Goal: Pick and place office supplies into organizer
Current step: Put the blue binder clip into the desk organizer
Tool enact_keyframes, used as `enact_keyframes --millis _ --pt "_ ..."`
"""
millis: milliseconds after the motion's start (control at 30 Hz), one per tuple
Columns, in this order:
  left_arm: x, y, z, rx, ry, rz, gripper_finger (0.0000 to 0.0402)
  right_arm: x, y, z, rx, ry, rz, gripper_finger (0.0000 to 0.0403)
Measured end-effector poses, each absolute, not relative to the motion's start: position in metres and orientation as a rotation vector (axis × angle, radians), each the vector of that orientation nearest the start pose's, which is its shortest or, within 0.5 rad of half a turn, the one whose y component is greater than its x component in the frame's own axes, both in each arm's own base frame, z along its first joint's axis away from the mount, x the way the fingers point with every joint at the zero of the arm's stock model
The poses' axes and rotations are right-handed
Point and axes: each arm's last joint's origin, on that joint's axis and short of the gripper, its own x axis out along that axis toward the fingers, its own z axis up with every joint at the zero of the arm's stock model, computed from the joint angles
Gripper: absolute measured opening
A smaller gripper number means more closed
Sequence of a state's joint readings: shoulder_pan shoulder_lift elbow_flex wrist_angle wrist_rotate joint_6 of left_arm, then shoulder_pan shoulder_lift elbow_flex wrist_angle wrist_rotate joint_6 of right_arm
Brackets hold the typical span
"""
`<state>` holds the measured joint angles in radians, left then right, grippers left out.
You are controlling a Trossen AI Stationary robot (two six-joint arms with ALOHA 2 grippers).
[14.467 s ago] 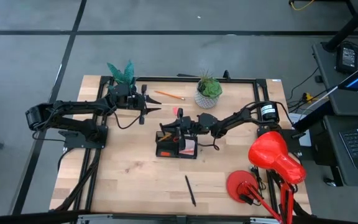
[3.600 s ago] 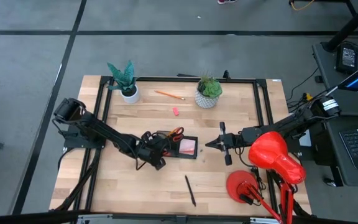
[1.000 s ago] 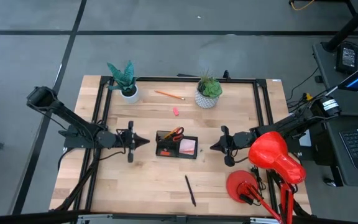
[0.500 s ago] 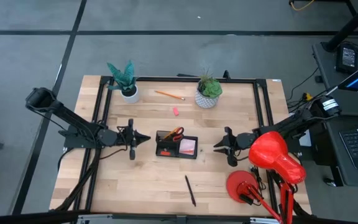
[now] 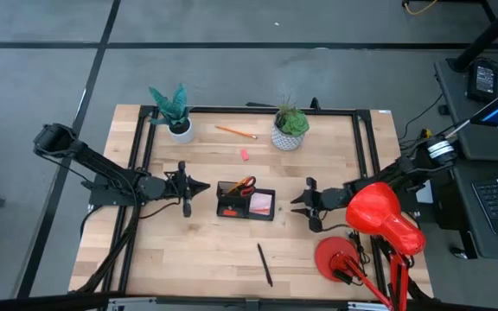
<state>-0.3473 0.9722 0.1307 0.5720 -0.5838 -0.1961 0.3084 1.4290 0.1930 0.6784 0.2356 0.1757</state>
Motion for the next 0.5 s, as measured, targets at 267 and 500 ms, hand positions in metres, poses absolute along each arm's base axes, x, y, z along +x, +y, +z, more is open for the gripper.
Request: enact_keyframes --millis 267,500 --pt "0.163 -0.042 0.154 -0.045 0.226 0.258 0.0003 0.225 0.064 0.086 -0.034 0.622 0.025 0.0135" --pt "0.163 -0.042 0.152 -0.038 0.244 0.247 0.0003 0.230 0.065 0.081 0.015 0.634 0.000 0.0135"
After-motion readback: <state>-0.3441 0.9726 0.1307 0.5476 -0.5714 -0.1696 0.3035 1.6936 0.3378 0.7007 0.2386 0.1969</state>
